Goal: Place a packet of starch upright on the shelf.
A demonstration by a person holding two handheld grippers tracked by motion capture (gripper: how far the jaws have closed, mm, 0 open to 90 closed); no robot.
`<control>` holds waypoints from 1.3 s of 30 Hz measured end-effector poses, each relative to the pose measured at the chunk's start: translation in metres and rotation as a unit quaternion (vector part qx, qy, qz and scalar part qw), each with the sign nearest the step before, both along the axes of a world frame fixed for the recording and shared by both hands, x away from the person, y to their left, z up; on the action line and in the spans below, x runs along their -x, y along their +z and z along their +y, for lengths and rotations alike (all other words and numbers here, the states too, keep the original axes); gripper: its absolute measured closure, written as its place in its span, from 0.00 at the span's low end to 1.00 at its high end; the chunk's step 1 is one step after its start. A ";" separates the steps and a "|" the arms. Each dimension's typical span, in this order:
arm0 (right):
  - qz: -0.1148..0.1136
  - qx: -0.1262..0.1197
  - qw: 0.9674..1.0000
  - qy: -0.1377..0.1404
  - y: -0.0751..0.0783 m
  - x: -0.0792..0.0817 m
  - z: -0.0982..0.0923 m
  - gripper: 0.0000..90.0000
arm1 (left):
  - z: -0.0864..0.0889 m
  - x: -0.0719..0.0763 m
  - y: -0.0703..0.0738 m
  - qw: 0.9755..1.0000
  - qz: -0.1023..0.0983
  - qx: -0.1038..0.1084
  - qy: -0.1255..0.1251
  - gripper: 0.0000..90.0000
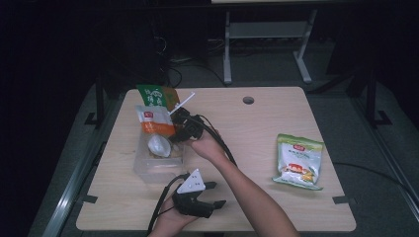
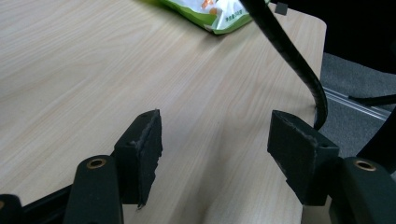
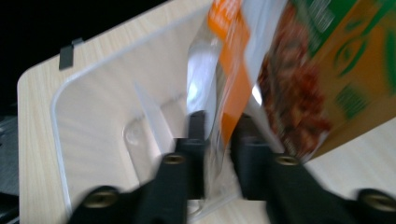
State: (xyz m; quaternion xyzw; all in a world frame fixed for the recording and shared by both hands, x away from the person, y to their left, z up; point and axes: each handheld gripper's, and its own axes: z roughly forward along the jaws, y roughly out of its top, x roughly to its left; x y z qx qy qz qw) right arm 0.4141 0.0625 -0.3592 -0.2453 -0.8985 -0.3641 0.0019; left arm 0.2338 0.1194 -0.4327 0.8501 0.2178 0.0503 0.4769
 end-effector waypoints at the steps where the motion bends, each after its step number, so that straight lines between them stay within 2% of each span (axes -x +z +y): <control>1: -0.002 0.001 1.000 -0.001 0.003 0.000 0.001 0.96 | 0.000 0.000 0.000 1.000 0.001 0.002 0.001 0.39; 2: 0.003 0.004 1.000 -0.004 0.004 0.000 0.002 0.99 | 0.000 0.000 0.000 1.000 0.001 0.002 0.002 0.39; 4: -0.005 0.005 1.000 -0.006 0.003 0.000 0.002 1.00 | 0.000 0.000 0.000 1.000 0.001 0.001 0.001 0.39; 8: 0.001 -0.004 1.000 -0.002 -0.004 0.001 0.000 1.00 | -0.001 0.000 0.000 1.000 0.002 0.002 0.001 0.39; 10: 0.012 -0.001 1.000 -0.007 -0.007 0.002 0.000 1.00 | -0.001 0.000 0.000 1.000 0.002 0.000 0.000 0.39; 11: 0.005 0.005 1.000 -0.006 -0.010 0.003 0.001 1.00 | -0.001 0.000 0.000 1.000 0.001 0.000 -0.001 0.39; 14: 0.006 0.015 1.000 -0.004 -0.016 0.003 0.003 1.00 | 0.000 0.000 0.000 1.000 -0.001 -0.004 -0.003 0.39; 17: 0.005 0.007 1.000 -0.002 -0.014 0.001 0.001 0.98 | 0.000 -0.001 0.000 1.000 -0.001 -0.003 -0.002 0.39; 19: 0.006 -0.009 1.000 -0.004 -0.009 -0.001 -0.004 0.91 | 0.000 -0.001 0.000 1.000 0.002 -0.002 -0.001 0.39; 21: 0.003 -0.006 1.000 -0.005 -0.006 -0.001 -0.008 0.85 | -0.001 -0.001 -0.001 1.000 -0.001 -0.004 -0.002 0.39; 26: 0.011 -0.016 1.000 -0.004 -0.002 0.002 -0.019 0.79 | -0.001 -0.001 0.000 1.000 0.000 -0.003 0.004 0.38; 30: 0.007 -0.019 1.000 -0.001 0.000 0.005 -0.031 0.72 | -0.001 -0.002 0.000 1.000 0.001 -0.004 0.007 0.36; 31: 0.008 -0.023 1.000 -0.001 0.001 0.006 -0.035 0.71 | -0.002 -0.002 -0.001 1.000 0.002 -0.005 0.007 0.36; 32: 0.018 -0.027 0.999 -0.004 0.002 0.008 -0.039 0.70 | -0.002 -0.002 -0.001 1.000 0.004 -0.005 0.008 0.36; 37: 0.014 -0.042 0.999 -0.012 0.006 0.014 -0.063 0.65 | -0.005 -0.002 -0.001 1.000 0.004 -0.009 0.008 0.36; 39: 0.011 -0.041 0.999 -0.018 0.007 0.016 -0.074 0.64 | -0.006 -0.003 -0.001 1.000 0.003 -0.009 0.008 0.36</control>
